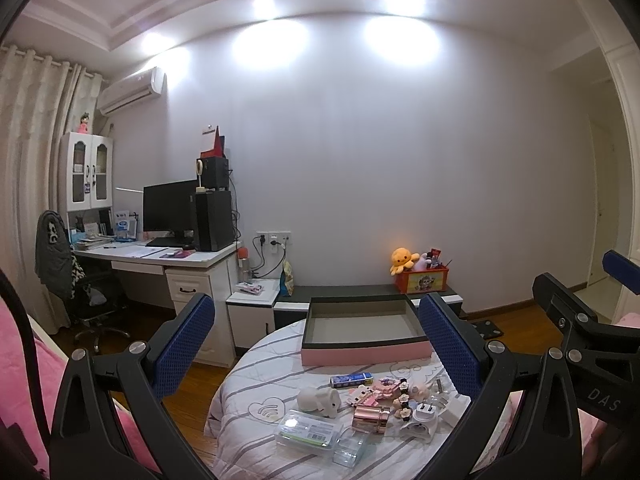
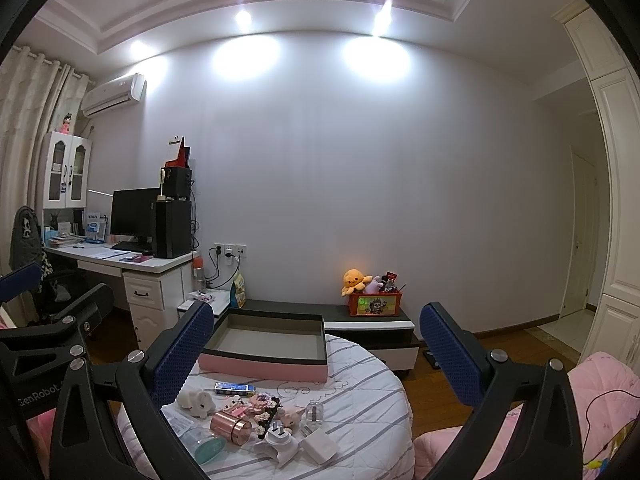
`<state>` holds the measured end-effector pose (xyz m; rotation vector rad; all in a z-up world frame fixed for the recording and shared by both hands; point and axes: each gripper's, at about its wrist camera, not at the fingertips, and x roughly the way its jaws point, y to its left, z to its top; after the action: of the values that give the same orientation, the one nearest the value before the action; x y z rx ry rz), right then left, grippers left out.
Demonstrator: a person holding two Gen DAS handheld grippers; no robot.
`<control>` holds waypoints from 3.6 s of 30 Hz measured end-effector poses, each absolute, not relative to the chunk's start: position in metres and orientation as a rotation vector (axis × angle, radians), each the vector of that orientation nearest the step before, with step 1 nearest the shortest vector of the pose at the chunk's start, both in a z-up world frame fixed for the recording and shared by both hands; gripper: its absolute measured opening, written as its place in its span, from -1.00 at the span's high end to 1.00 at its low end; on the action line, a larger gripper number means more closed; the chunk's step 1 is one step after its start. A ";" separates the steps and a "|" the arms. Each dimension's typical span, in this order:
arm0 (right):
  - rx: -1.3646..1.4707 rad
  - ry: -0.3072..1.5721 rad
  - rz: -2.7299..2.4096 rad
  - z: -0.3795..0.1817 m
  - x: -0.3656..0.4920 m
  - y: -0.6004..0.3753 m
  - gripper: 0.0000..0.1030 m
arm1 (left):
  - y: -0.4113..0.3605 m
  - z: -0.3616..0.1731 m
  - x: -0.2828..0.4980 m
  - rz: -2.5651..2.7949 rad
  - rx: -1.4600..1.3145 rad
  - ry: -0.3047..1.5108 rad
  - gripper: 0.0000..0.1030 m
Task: Organize rigid objects
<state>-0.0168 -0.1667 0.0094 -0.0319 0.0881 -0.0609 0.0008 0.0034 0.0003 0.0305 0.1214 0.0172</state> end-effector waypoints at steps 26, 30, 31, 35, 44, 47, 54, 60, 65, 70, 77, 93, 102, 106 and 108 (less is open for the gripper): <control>-0.034 0.083 -0.059 0.009 -0.017 -0.166 -1.00 | 0.005 0.001 0.000 0.018 0.029 0.118 -1.00; -0.034 0.084 -0.058 0.009 -0.017 -0.166 -1.00 | 0.006 0.000 0.000 0.019 0.029 0.118 -1.00; -0.034 0.085 -0.058 0.009 -0.017 -0.166 -1.00 | 0.005 0.000 0.000 0.019 0.029 0.117 -1.00; -0.034 0.084 -0.059 0.009 -0.017 -0.165 -1.00 | 0.006 0.001 0.000 0.018 0.028 0.117 -1.00; -0.034 0.082 -0.058 0.009 -0.017 -0.165 -1.00 | 0.006 0.001 -0.001 0.018 0.029 0.117 -1.00; -0.034 0.082 -0.058 0.009 -0.017 -0.165 -1.00 | 0.007 0.001 -0.001 0.019 0.028 0.116 -1.00; -0.033 0.080 -0.057 0.009 -0.017 -0.166 -1.00 | 0.007 0.001 -0.001 0.019 0.029 0.116 -1.00; -0.034 0.081 -0.057 0.008 -0.018 -0.166 -1.00 | 0.007 0.001 -0.001 0.019 0.028 0.117 -1.00; -0.033 0.081 -0.058 0.009 -0.017 -0.166 -1.00 | 0.007 0.001 -0.001 0.018 0.027 0.117 -1.00; -0.034 0.084 -0.059 0.008 -0.016 -0.166 -1.00 | 0.007 0.001 -0.001 0.019 0.028 0.118 -1.00; -0.032 0.089 -0.057 0.007 -0.015 -0.166 -1.00 | 0.009 -0.001 -0.001 0.015 0.027 0.124 -1.00; -0.044 0.249 -0.044 -0.057 0.035 -0.175 -1.00 | 0.000 -0.087 0.060 -0.072 0.051 0.354 -1.00; -0.048 0.474 -0.028 -0.153 0.081 -0.186 -1.00 | -0.007 -0.176 0.101 -0.094 0.093 0.575 -1.00; -0.012 0.556 -0.008 -0.186 0.093 -0.199 -1.00 | -0.004 -0.199 0.113 -0.106 0.077 0.640 -1.00; -0.009 0.570 0.000 -0.196 0.096 -0.203 -1.00 | -0.004 -0.207 0.115 -0.107 0.070 0.649 -1.00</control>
<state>0.0961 -0.2033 -0.1958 -0.0089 0.5699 0.0003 0.1149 -0.0042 -0.2075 0.0699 0.6489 -0.1071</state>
